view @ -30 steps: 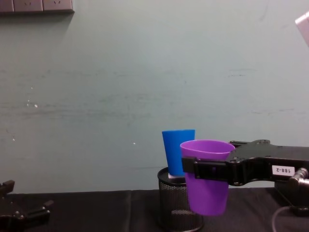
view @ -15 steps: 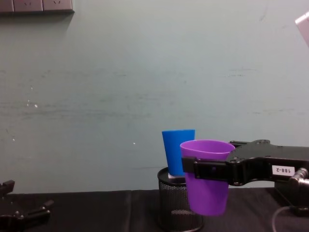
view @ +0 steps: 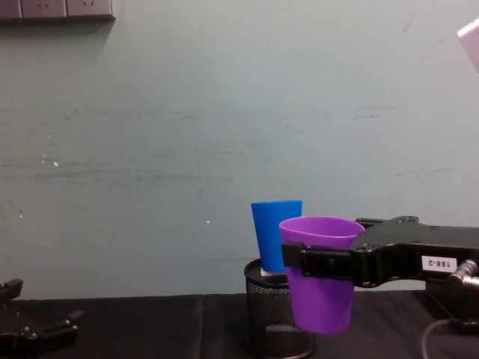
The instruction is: Pick up one cup with a gripper and tap it against the other cup.
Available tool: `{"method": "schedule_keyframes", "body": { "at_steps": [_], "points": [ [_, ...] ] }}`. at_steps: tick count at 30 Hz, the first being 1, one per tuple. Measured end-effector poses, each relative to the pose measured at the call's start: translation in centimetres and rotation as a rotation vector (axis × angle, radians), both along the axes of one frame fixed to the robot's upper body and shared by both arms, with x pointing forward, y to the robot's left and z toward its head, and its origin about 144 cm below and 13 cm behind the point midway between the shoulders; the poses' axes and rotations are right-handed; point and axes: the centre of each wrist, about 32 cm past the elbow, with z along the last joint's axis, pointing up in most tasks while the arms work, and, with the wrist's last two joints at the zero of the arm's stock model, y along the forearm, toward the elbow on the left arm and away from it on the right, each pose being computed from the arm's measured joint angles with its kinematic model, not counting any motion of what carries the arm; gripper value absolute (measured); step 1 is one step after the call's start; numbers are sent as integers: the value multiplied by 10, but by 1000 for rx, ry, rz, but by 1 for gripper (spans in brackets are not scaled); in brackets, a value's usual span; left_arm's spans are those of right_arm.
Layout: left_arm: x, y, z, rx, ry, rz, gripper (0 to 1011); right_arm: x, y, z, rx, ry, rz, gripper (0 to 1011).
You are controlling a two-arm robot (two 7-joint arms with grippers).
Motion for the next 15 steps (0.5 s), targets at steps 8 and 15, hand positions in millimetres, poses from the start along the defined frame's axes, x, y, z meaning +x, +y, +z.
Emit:
{"method": "schedule_keyframes", "body": {
  "at_steps": [8,15],
  "points": [
    [0,0,0,0,0,0,1000,0,0,0,0,0,0,731],
    [0,0,0,0,0,0,1000,0,0,0,0,0,0,731]
  ]
}}
